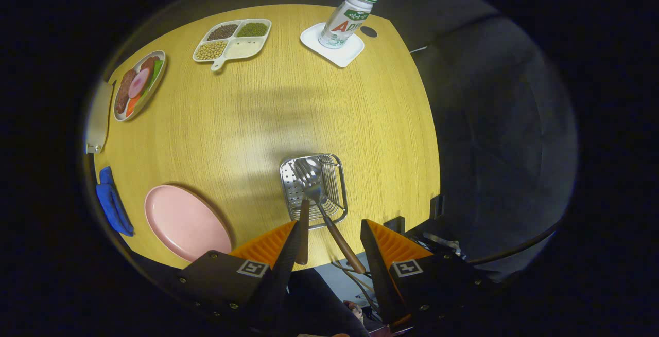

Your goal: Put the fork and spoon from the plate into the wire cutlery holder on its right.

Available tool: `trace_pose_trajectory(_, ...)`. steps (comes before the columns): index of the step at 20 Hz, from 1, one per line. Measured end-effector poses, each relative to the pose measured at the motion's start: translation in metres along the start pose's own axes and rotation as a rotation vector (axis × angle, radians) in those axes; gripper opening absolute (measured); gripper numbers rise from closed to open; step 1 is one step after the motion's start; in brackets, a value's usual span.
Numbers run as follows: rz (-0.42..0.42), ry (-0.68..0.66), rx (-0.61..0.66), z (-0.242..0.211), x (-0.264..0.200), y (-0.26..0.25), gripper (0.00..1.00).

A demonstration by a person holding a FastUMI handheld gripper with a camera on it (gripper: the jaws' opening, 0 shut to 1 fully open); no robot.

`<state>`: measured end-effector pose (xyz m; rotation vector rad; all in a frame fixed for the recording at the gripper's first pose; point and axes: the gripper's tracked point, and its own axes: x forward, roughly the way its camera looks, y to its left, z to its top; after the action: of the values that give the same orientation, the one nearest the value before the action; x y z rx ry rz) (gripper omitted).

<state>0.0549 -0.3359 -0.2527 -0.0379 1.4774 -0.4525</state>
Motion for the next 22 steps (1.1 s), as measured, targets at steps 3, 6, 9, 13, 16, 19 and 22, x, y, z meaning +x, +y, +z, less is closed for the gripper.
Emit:
trace_pose_trajectory(3, -0.022, -0.026, -0.006, -0.004, -0.014, 0.003, 0.73)
trace_pose_trajectory(6, -0.045, -0.053, -0.002, -0.009, -0.031, 0.006, 0.73)
trace_pose_trajectory(9, -0.045, -0.105, 0.006, -0.010, -0.048, 0.017, 0.73)
trace_pose_trajectory(13, -0.042, -0.182, -0.001, -0.014, -0.075, 0.041, 0.73)
trace_pose_trajectory(16, 0.000, -0.292, -0.008, -0.008, -0.101, 0.069, 0.73)
trace_pose_trajectory(19, 0.087, -0.488, -0.005, 0.002, -0.135, 0.105, 0.73)
trace_pose_trajectory(22, 0.192, -0.751, 0.019, 0.019, -0.183, 0.137, 0.73)
